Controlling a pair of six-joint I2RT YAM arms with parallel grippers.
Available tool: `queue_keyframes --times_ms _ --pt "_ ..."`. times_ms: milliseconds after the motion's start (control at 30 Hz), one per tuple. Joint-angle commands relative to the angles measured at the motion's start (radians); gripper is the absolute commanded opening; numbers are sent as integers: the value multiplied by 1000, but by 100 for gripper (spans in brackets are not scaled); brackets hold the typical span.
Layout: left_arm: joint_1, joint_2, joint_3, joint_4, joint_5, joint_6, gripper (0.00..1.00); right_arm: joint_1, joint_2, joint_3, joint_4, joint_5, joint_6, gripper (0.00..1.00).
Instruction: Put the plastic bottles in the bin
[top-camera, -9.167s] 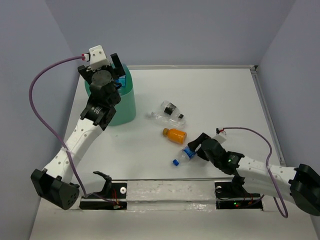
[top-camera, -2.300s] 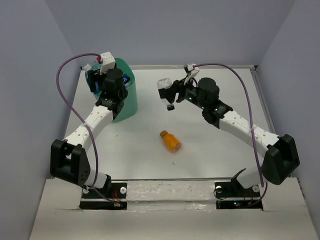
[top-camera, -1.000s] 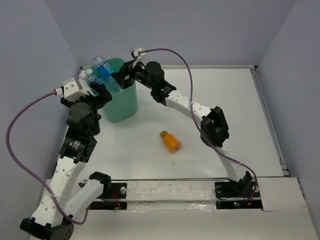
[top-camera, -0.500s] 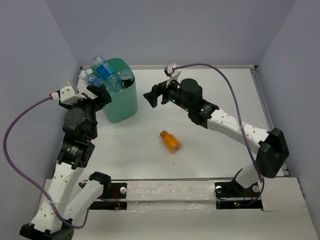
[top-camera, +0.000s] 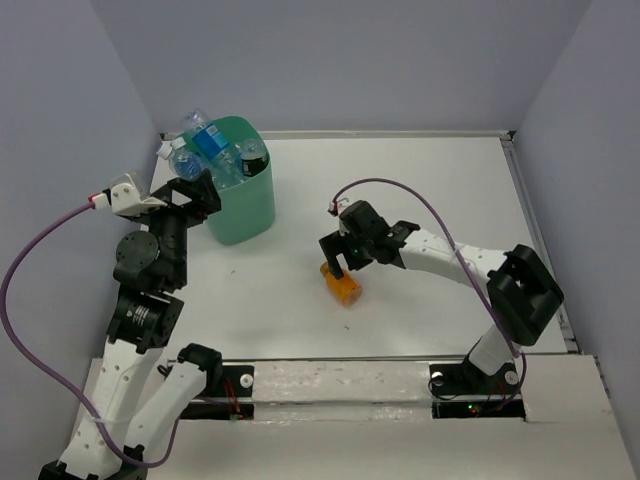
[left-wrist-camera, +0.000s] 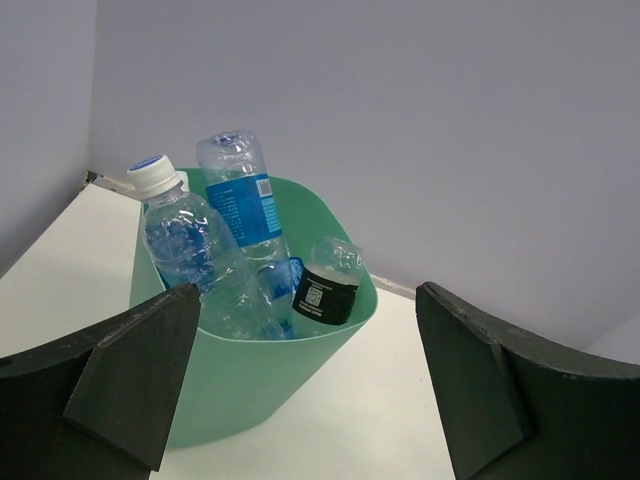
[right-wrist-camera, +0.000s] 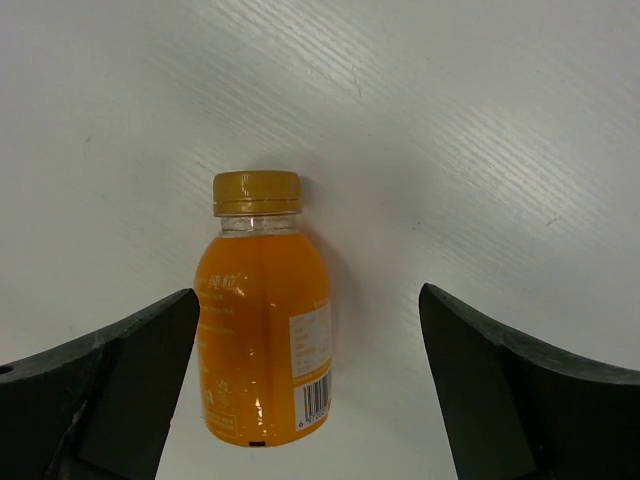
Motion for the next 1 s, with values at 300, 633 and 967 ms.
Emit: queue_keyframes --times_ms 300,633,967 --pt "5 -41 -5 52 37 -6 99 18 98 49 -102 -137 32 83" --pt "3 -70 -12 51 38 -6 99 27 71 197 -68 -134 28 32" --pt "2 -84 -15 52 29 -9 99 27 8 509 70 -157 -17 33"
